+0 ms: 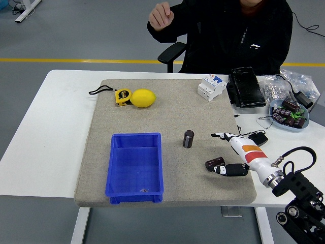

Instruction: Pick up the battery,place it into the box

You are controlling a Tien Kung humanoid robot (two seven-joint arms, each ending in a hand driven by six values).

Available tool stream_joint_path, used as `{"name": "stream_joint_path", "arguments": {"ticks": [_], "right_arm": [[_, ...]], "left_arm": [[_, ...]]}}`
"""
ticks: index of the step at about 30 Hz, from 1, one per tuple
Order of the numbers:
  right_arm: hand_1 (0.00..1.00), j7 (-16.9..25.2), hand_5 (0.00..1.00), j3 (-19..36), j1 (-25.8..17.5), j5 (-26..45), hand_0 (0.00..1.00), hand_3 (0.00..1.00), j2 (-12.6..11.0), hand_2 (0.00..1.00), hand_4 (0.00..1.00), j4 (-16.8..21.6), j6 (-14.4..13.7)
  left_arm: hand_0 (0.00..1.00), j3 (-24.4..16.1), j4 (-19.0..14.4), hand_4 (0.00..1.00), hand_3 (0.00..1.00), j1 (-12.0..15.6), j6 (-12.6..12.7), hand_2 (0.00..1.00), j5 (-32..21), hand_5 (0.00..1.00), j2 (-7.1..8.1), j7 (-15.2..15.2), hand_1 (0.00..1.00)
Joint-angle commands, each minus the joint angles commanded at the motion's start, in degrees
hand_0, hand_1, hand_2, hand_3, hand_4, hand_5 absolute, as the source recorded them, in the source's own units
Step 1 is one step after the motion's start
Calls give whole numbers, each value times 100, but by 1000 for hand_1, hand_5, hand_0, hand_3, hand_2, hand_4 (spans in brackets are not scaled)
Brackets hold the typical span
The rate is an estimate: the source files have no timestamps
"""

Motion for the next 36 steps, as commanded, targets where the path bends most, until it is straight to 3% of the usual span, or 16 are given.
{"name": "stream_joint_path", "arguments": {"ticks": [1,2,8,9,17,36], "right_arm": [[772,6,237,-57,39,-15,776,842,-19,805,948,-5,-2],[717,9,194,-89,61,-21,742,691,-29,743,887,-8,-3],[717,83,194,-396,276,2,742,691,-105,743,887,-98,-54],[664,110,186,-435,302,55,699,583,-110,682,823,-133,-73],[653,402,195,-643,372,432,677,557,-65,643,786,-573,-253],[668,305,225,-622,287,384,684,594,-86,669,781,-859,-96]], "left_arm": [[900,6,0,767,687,-1,2,913,-7,716,2,0,899],[898,10,0,762,685,-2,4,905,-11,709,2,0,889],[898,56,0,762,685,-17,14,905,-65,709,11,-4,889],[896,65,0,767,681,-18,16,901,-74,718,12,-4,887],[894,95,0,762,679,-41,-25,902,-60,715,8,23,884],[886,143,0,750,676,-53,-27,894,-74,702,6,16,875]]}}
